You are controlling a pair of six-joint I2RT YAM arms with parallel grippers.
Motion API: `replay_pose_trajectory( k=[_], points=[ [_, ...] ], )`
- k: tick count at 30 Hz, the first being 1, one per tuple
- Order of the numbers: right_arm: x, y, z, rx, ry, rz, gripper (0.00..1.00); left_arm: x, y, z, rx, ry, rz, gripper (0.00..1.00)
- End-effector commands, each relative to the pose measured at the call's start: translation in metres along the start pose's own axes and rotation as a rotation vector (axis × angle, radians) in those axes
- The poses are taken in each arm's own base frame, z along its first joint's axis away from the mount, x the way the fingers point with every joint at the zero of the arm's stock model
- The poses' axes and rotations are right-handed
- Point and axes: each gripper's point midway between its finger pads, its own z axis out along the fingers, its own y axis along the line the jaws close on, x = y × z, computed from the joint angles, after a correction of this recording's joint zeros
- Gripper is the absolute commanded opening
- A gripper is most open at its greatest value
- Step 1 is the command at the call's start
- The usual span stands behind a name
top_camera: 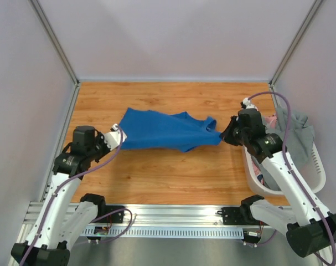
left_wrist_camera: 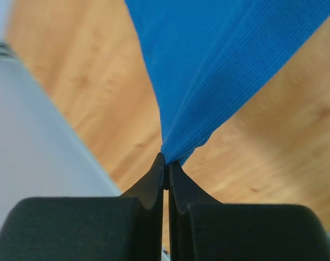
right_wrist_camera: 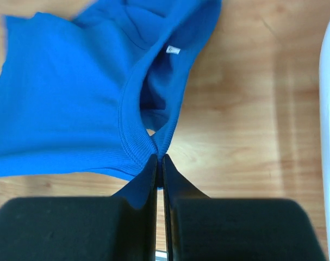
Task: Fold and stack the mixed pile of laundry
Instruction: Flatten out the tank top at the center of the board.
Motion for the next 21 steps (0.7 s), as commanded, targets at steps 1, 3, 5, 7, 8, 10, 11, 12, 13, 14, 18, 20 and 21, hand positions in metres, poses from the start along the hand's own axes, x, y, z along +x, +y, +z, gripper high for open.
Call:
replay_pose_trajectory(
  k=[1,3,5,7,8,10,11,12,13,14,18,20,21],
  points=[
    [0.020,-0.018,0.025,0.044,0.018,0.035,0.00,0.033,-0.053,0.029,0.160,0.046,-0.032,0.00],
    [0.028,-0.026,0.039,0.074,0.030,0.038,0.01,0.041,-0.062,0.043,0.176,0.047,-0.037,0.00],
    [0.036,-0.037,0.063,0.127,0.055,0.035,0.03,0.058,-0.082,0.056,0.230,0.089,-0.048,0.00],
    [0.036,-0.042,0.080,0.161,0.068,0.033,0.06,0.069,-0.094,0.066,0.264,0.119,-0.058,0.00],
    [0.044,-0.048,0.094,0.194,0.109,0.033,0.08,0.072,-0.097,0.068,0.275,0.129,-0.064,0.00],
    [0.048,-0.051,0.106,0.209,0.141,0.030,0.31,0.075,-0.104,0.070,0.305,0.138,-0.074,0.00],
    [0.050,-0.051,0.114,0.221,0.165,0.022,0.40,0.075,-0.107,0.070,0.314,0.137,-0.080,0.00],
    [0.052,-0.049,0.114,0.217,0.181,0.016,0.47,0.075,-0.109,0.069,0.325,0.131,-0.082,0.00],
    [0.051,-0.048,0.114,0.216,0.185,0.012,0.50,0.074,-0.110,0.068,0.324,0.123,-0.084,0.00],
    [0.048,-0.046,0.111,0.216,0.178,0.009,0.53,0.073,-0.111,0.067,0.325,0.116,-0.084,0.00],
    [0.042,-0.030,0.073,0.216,0.080,-0.056,0.57,0.071,-0.115,0.061,0.329,0.089,-0.081,0.00],
    [0.073,-0.009,0.061,0.145,0.096,-0.114,0.55,0.073,-0.117,0.060,0.331,0.091,-0.084,0.00],
    [0.077,0.008,0.057,0.074,0.067,-0.083,0.52,0.073,-0.117,0.060,0.327,0.089,-0.088,0.00]
  ],
)
